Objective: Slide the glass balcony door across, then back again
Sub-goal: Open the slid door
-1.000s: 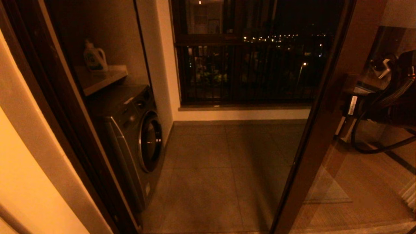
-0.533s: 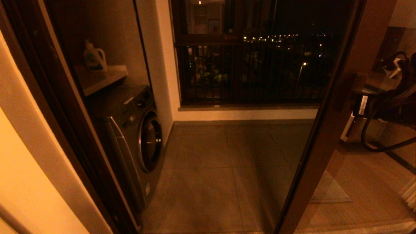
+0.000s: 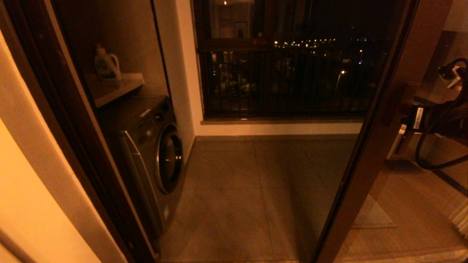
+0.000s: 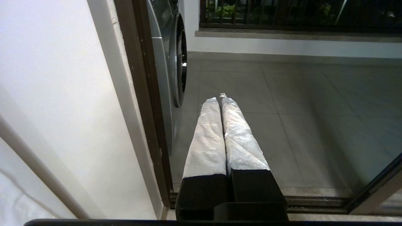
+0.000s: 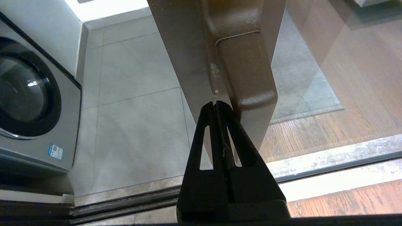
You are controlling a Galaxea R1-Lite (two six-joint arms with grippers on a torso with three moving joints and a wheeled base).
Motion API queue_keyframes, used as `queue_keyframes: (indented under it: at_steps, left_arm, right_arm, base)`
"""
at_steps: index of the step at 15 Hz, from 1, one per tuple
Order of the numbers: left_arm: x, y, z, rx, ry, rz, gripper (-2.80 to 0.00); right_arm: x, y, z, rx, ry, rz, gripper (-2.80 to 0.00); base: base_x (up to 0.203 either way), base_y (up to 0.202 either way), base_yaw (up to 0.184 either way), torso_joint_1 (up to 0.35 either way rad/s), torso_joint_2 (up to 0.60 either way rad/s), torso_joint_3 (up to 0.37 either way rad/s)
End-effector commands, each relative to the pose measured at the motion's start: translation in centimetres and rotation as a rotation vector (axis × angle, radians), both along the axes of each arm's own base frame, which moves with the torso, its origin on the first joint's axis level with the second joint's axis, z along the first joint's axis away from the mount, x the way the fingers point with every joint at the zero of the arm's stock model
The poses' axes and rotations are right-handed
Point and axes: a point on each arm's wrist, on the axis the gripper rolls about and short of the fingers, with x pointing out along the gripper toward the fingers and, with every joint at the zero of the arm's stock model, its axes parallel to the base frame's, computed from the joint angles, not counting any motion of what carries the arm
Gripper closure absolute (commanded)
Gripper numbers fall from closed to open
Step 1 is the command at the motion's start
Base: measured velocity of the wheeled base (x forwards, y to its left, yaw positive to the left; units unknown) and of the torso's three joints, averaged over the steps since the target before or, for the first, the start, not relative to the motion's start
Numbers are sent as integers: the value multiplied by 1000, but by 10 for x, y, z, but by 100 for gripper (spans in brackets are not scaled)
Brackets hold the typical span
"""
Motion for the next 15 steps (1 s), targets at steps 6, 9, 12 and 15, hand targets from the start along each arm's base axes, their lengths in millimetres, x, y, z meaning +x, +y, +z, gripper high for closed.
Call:
queue_keyframes:
  at_steps: [6, 9, 12, 15]
  left_arm:
    - [0, 0, 0, 0, 0, 1, 0]
    - [0, 0, 0, 0, 1, 0, 0]
    - [0, 0, 0, 0, 0, 1, 0]
    - [0, 0, 0, 0, 0, 1, 0]
  right_arm:
    - [-3, -18, -1, 0, 3, -35, 0]
    - [-4, -19, -1, -2, 2, -39, 0]
    - [-5, -19, -1, 0, 0, -38, 0]
    - [-7, -19, 1, -2, -5, -38, 0]
  base:
    - [0, 0, 0, 0, 0, 0]
    - [0, 0, 0, 0, 0, 0]
    - [0, 0, 0, 0, 0, 0]
    - [0, 0, 0, 0, 0, 0]
